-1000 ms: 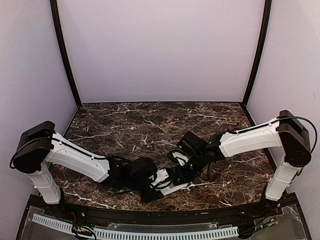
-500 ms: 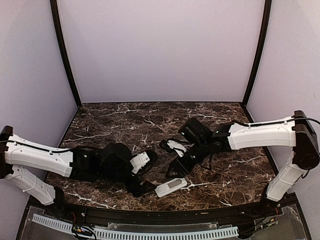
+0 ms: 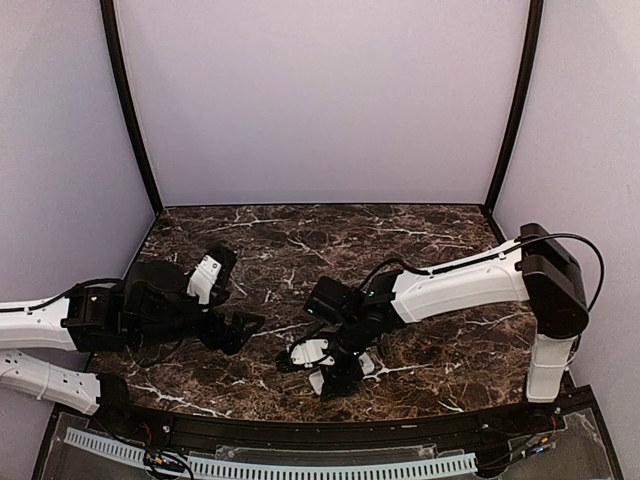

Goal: Load the batteries into the remote control
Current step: Pick up the remote control from the center of the board.

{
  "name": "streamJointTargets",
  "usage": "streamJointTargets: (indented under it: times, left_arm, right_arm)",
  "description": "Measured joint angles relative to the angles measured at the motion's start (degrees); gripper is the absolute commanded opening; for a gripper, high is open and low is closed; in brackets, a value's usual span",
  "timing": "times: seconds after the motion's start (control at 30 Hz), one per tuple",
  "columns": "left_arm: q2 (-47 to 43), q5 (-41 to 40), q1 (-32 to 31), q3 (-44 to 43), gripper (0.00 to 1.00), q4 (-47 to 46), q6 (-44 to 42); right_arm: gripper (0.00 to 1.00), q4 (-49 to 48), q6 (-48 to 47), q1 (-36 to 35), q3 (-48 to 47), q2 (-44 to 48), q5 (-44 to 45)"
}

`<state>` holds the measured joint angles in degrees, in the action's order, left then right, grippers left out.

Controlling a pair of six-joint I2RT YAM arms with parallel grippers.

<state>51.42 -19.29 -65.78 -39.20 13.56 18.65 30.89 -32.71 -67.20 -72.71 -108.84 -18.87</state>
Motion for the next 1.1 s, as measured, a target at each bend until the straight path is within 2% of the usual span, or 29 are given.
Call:
streamJointTargets:
  times: [0.2,0.57,0.93,1.1]
  left_arm:
    - [0.0,-1.4,0.0,0.1,0.96,2.0,0.1]
    - [1.4,-1.5,0.0,0.2,0.96,2.0,-0.2]
    - [0.0,-1.5,0.0,1.2,0.95,1.9,-0.6]
    - [-2.7,-1.5,0.0,2.1,0.92,0.7,-1.4]
  right_arm:
    - [0.73,3.8,-3.2,0.1,-2.0,-3.2,3.8]
    - [0.37,6.1,-4.6,-0.7,-3.0,-4.2,8.9]
    - [0.27,8.2,-2.8,-1.8,-3.7,-3.2,8.3]
    - [0.24,6.2,1.9,-0.7,-3.2,4.2,2.7]
